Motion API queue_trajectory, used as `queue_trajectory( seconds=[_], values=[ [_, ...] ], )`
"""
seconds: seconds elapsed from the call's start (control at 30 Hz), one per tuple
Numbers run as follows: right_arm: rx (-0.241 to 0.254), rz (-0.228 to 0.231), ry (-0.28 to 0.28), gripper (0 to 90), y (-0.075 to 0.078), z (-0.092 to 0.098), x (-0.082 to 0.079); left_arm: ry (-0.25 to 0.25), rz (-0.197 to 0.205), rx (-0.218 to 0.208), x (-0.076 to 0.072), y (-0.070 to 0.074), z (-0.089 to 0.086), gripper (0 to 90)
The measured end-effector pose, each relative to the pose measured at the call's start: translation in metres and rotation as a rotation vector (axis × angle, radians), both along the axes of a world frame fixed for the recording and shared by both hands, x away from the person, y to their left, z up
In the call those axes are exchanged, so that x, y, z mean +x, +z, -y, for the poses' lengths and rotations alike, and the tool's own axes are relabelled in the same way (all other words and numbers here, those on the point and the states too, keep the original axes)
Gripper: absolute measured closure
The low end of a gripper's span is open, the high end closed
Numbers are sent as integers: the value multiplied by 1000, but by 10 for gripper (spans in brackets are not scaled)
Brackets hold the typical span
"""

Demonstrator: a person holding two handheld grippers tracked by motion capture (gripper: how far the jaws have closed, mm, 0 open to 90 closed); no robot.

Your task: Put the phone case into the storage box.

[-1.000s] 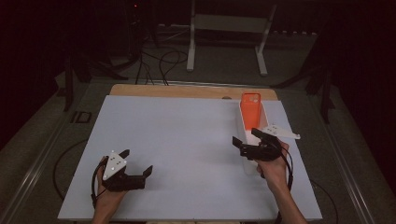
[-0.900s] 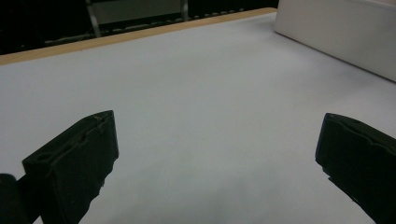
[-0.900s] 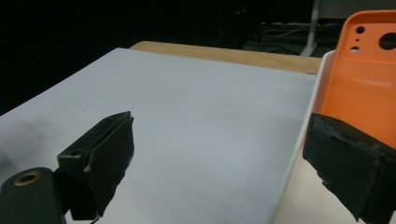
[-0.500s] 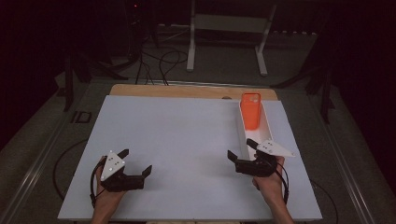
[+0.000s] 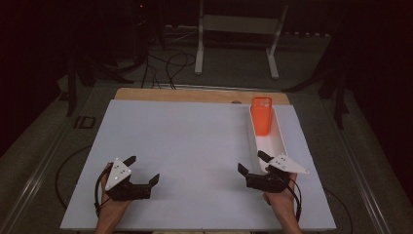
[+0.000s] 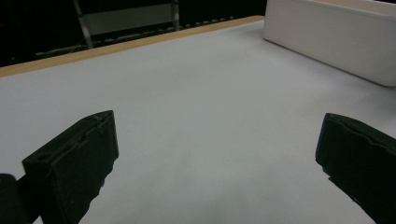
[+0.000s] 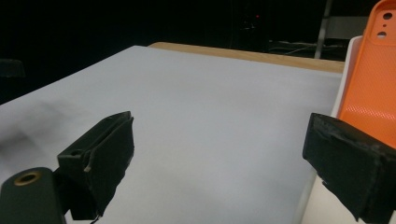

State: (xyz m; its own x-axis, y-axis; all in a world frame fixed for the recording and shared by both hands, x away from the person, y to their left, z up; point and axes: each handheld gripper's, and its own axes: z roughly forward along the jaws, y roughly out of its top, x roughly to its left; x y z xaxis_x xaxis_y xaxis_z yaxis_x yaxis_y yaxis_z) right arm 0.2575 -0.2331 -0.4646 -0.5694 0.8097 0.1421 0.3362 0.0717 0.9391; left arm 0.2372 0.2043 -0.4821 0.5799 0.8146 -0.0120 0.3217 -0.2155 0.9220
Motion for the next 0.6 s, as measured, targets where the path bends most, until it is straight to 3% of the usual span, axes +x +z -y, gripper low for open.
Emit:
queue_trajectory(
  seconds=[0.6],
  values=[
    [2,20,-4,88,-1,4,-8,0,3,13,0,-1,-2,1]
  ],
)
